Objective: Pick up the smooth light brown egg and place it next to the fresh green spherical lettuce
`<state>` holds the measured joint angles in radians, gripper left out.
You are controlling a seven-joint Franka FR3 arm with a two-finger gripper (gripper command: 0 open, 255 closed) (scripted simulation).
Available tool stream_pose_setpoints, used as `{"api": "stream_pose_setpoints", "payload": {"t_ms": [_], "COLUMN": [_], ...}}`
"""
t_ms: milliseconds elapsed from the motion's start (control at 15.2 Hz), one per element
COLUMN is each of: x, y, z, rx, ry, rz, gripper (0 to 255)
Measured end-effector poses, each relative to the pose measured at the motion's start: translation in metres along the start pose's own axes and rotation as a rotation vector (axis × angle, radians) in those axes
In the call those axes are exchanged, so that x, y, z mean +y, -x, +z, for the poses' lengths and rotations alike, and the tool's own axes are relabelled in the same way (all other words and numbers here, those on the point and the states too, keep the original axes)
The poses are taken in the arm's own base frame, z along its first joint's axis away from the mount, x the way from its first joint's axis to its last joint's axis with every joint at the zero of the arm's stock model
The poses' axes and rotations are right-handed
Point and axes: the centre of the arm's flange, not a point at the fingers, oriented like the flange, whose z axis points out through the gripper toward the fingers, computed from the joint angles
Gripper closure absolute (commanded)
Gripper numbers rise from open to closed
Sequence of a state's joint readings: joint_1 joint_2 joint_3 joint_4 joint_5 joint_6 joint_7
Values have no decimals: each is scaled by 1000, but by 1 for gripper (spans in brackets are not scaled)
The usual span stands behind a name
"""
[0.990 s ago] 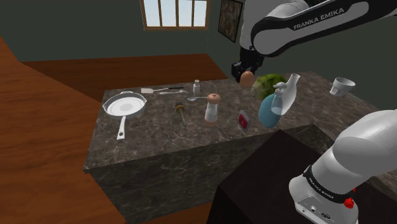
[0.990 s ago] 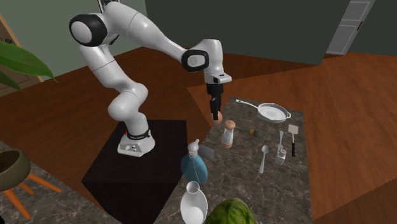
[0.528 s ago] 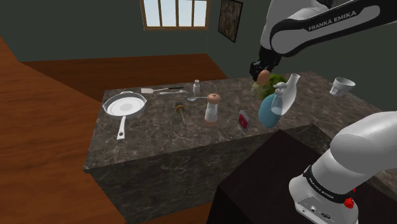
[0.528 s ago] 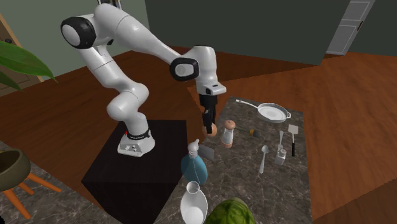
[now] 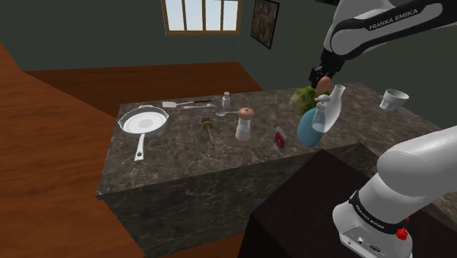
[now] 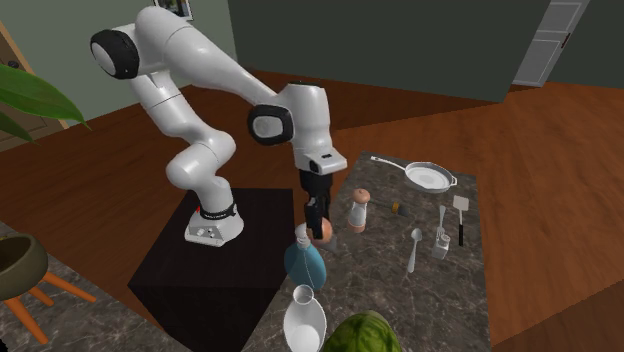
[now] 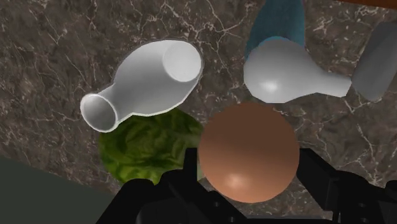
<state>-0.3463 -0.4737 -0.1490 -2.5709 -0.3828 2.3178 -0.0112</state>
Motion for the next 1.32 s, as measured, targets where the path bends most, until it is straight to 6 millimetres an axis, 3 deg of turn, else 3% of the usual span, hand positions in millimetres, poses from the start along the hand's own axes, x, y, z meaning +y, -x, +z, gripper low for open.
{"api": "stream_pose_setpoints", "payload": {"t_ms": [330, 1320], "x": [49, 35], "y": [9, 22], "z": [18, 92], "rx": [-1, -1], "ry": [0, 0], "rz": [0, -2], "gripper": [255, 255]}}
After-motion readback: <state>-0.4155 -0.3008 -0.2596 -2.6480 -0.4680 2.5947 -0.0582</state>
